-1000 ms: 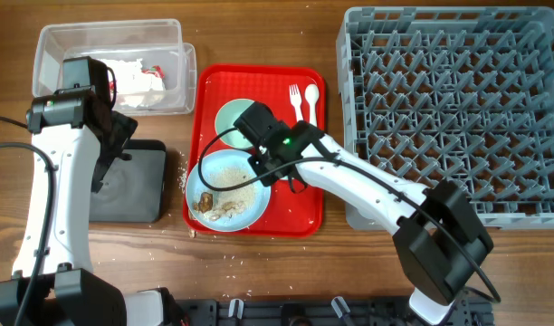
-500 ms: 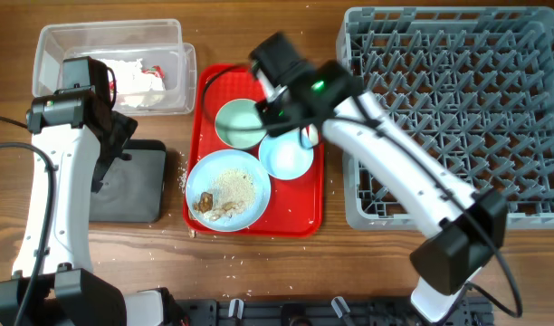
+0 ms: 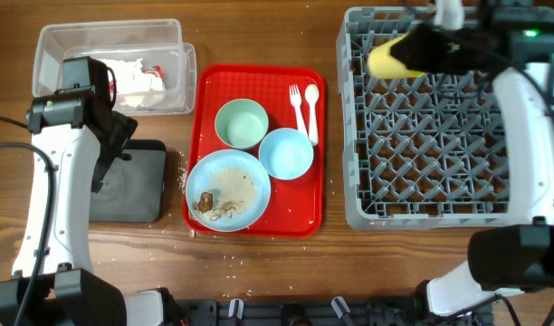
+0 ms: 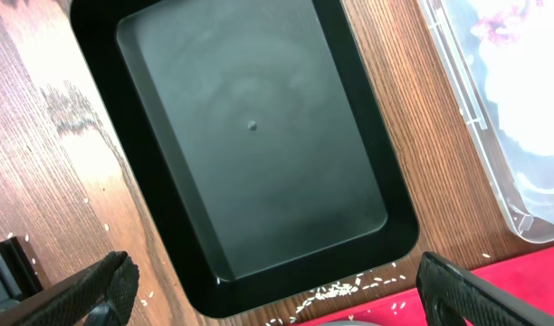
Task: Sort waste into correct bins and load items into the dishwasher rack
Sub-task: 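Lower the yellow cup into the dish rack and release it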
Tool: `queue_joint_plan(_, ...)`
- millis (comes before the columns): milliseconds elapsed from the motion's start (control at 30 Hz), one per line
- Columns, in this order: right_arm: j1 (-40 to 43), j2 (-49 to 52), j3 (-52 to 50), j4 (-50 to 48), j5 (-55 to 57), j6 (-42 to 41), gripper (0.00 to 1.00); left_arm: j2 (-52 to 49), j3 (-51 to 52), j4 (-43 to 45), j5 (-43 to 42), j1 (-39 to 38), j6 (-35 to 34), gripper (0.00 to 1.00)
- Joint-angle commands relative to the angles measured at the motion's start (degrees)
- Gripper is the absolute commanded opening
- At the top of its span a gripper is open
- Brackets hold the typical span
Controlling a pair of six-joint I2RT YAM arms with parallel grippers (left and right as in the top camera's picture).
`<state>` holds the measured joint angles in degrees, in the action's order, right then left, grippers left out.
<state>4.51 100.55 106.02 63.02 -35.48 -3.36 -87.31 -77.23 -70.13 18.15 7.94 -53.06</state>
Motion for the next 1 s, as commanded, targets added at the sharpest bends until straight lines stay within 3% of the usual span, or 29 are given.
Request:
queue_joint_plan(0, 5.6, -1.0, 1.2, 0.1, -7.9, 4.9, 0.04, 1.0, 0.1, 0.0, 0.5, 0.3, 0.1, 1.00)
queue_joint_plan(100, 9.9, 0.9, 0.7, 0.2, -9.6, 5.0, 0.04, 1.0, 0.1, 0.0, 0.5, 0.3, 0.1, 1.00)
queue_joint_plan(333, 17.0, 9.4, -3.8, 1.4, -32.0, 7.9, 0.04, 0.9, 0.1, 0.0, 0.5, 0.3, 0.1, 1.00)
queue_joint_plan(500, 19.6, 10.6, -10.8, 3.5, -34.6, 7.8, 0.04, 0.9, 0.1, 0.0, 0.5, 0.3, 0.1, 1.00)
queue_joint_plan(633, 20.7, 10.6, -17.1, 1.8, -41.6, 13.0, 0.04, 1.0, 0.1, 0.0, 0.5, 0.3, 0.1, 1.00)
queue_joint_plan(967, 20.9, 10.7, -27.7, -15.5, -43.7, 0.7, 0.04, 1.0, 0.1, 0.0, 0.5, 0.3, 0.1, 1.00)
